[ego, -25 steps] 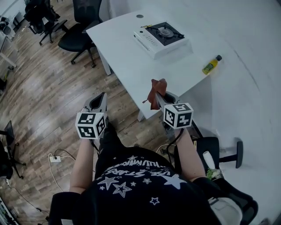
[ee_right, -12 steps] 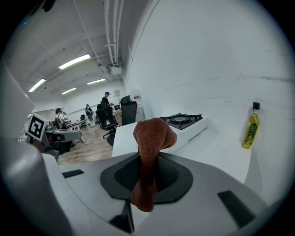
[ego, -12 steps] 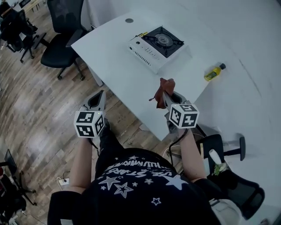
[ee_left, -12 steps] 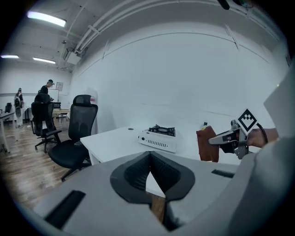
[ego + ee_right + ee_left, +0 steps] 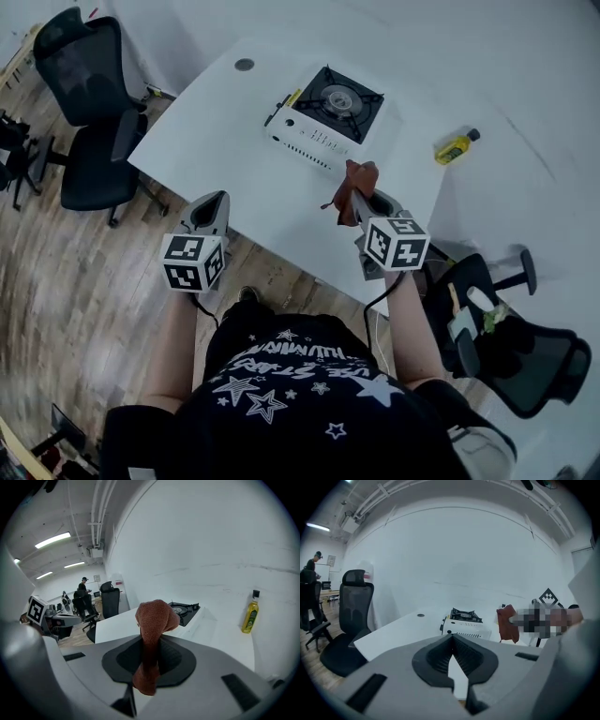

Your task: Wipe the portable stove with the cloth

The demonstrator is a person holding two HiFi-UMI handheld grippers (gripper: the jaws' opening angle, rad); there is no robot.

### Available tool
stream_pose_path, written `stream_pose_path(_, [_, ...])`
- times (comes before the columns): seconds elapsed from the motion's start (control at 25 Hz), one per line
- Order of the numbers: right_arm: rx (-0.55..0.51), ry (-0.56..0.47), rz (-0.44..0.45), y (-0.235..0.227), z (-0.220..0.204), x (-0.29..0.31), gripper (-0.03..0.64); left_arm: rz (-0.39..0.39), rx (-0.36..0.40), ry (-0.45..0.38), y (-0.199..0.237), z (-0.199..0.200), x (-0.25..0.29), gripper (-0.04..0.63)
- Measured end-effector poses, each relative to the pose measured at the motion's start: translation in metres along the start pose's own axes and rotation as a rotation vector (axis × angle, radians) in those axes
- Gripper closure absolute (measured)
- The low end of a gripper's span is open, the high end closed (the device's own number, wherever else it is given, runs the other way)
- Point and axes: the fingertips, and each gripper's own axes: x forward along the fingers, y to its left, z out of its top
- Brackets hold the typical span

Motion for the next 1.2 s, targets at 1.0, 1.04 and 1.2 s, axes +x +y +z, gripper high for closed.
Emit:
stream_pose_path(1.0, [0.129, -0.03, -0.117, -0.037, 0.026, 0.033, 0.558, -0.213, 0.099, 0.044, -0.001, 0.053, 0.116, 0.589])
stream_pose_path(1.04, [0.122, -0.033, -0.103, -0.039, 0.029, 0.035, 0.558, -0.207, 0.101, 0.038, -0.004, 0.058, 0.12, 0.589])
stream_pose_path(1.2, [0.107, -0.04, -0.061, -0.047, 0.037, 0.041, 0.558, -0.18, 0.108, 0.017, -0.009, 0.075, 0.131, 0.589])
